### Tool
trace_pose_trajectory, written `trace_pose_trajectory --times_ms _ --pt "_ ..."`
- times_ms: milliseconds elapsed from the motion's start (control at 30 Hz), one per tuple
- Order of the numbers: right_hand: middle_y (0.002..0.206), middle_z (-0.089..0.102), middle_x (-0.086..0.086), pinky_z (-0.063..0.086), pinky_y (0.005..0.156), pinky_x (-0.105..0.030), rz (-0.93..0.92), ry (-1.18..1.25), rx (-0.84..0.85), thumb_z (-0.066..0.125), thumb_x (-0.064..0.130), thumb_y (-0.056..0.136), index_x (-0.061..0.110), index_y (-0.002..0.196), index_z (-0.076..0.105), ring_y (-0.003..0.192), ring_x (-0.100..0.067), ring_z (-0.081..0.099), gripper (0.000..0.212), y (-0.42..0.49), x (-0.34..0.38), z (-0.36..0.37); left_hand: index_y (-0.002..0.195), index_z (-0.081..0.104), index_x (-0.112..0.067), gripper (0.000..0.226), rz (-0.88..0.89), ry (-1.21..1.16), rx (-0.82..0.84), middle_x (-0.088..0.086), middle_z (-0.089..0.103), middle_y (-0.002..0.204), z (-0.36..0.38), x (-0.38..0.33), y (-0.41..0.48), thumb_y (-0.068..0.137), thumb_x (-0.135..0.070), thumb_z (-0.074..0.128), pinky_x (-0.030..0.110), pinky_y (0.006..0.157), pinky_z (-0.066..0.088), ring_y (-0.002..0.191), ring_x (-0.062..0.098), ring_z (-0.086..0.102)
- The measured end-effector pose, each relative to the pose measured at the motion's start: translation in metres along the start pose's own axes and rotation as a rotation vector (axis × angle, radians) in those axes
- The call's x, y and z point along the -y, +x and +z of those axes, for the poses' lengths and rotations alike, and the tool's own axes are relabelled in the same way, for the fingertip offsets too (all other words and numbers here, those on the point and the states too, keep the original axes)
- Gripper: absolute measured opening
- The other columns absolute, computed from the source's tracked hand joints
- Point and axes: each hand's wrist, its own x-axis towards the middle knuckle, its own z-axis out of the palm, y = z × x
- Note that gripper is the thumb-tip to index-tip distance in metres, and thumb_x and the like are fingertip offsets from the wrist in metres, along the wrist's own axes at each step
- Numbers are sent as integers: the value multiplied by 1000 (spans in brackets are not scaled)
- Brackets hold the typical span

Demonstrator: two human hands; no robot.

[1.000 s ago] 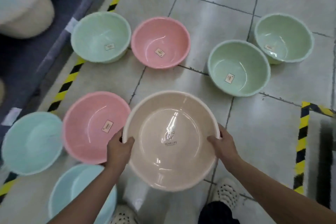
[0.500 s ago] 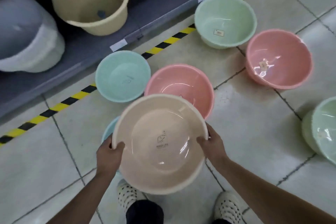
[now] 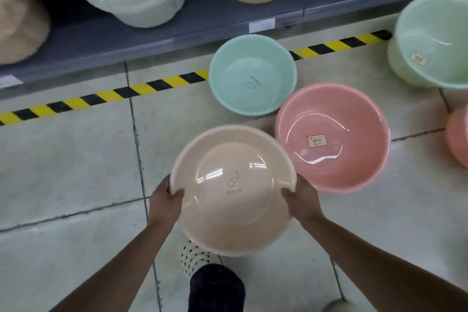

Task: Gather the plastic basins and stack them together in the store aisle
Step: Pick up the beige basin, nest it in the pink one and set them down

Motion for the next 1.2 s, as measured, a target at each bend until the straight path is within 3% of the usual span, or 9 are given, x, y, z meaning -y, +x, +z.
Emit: trace_pose_trajectory --times_ms 233,367,467,533,633,800,900,1033,1200 --pt "94 70 -2 40 72 -26 50 -47 -46 64 5 77 20 114 65 87 -26 62 40 24 -20 41 99 64 -26 35 -97 -124 9 2 67 85 26 29 42 81 4 58 28 63 47 83 29 63" --pt "90 69 -4 43 70 -27 106 26 -69 65 2 72 16 111 67 87 -29 64 42 38 -36 58 93 66 -29 36 -134 -199 18 10 71 90 41 44 56 79 4 57 31 69 49 84 32 64" --pt "99 70 -8 49 76 -32 163 94 -88 65 5 75 19 122 66 93 -31 64 48 47 -42 69 92 67 -38 44 -173 -279 32 -3 71 86 49 54 65 81 3 56 30 72 51 81 21 66" --pt "101 69 -8 53 81 -38 188 151 -98 65 9 79 23 127 63 94 -30 64 50 52 -46 75 95 66 -40 43 -181 -306 36 -8 71 86 53 57 69 83 1 56 29 71 51 80 16 66" --pt "98 70 -6 55 85 -45 177 164 -83 63 11 80 23 125 63 94 -30 65 46 57 -49 78 105 65 -34 36 -150 -268 52 -4 70 90 56 61 73 87 -4 56 31 72 51 86 21 66" --pt "94 71 -4 56 78 -39 142 170 -25 63 8 81 21 121 64 89 -25 66 42 52 -34 66 129 60 -19 40 -150 -201 77 8 69 106 44 55 73 91 -8 57 36 78 51 94 30 65" --pt "91 70 6 49 65 -26 91 212 17 63 8 81 32 112 63 85 -10 64 39 35 -4 47 127 60 -17 35 -119 -153 41 6 68 103 19 38 57 93 -11 56 35 77 48 91 28 63" --pt "91 74 4 51 71 -30 106 269 52 63 17 76 23 110 70 88 -20 67 36 12 48 15 115 60 -22 27 -69 -140 5 -1 67 90 -31 -11 37 91 -11 56 32 65 45 83 24 63" --pt "85 75 7 55 66 -31 117 285 58 61 11 82 33 101 70 81 -18 68 30 -8 129 -27 126 61 -22 38 -31 -127 -3 3 66 97 -93 -92 45 90 -12 59 35 72 45 88 29 61"
